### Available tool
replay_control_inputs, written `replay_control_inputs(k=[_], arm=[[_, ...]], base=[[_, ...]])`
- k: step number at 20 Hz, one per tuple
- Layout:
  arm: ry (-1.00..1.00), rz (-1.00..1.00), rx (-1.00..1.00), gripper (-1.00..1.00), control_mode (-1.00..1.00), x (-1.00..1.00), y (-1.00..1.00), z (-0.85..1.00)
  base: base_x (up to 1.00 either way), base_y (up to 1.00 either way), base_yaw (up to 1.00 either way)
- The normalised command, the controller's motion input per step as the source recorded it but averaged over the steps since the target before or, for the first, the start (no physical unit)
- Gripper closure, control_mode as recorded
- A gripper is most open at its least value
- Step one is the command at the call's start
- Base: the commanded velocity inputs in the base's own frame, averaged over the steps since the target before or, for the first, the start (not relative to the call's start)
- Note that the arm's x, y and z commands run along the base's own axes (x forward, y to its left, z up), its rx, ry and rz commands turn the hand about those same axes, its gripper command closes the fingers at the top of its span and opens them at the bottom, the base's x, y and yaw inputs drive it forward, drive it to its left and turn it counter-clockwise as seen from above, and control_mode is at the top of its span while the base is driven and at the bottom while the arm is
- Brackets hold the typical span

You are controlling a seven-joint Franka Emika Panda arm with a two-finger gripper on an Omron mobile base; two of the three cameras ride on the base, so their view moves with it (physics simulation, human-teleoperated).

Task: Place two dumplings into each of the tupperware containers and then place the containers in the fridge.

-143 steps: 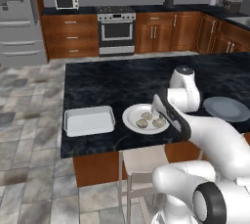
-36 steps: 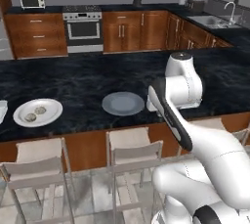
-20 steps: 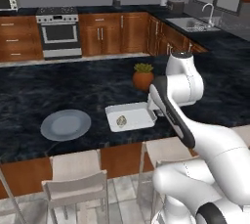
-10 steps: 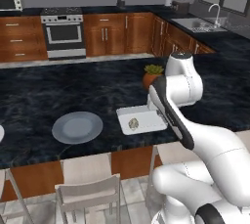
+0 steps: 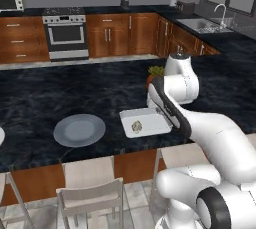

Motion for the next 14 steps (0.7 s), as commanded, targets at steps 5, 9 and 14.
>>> replay_control_inputs(k=[5, 9, 14], arm=[[0.07, 0.06, 0.04, 1.00, -1.00, 1.00, 0.00, -0.51], [0.12, 0.05, 0.01, 1.00, -1.00, 1.00, 0.02, -0.83], [0.08, 0.02, 0.02, 1.00, -1.00, 0.93, -0.01, -0.87]], base=[[0.00, 0.00, 0.00], [0.00, 0.00, 0.00], [0.00, 0.00, 0.00]])
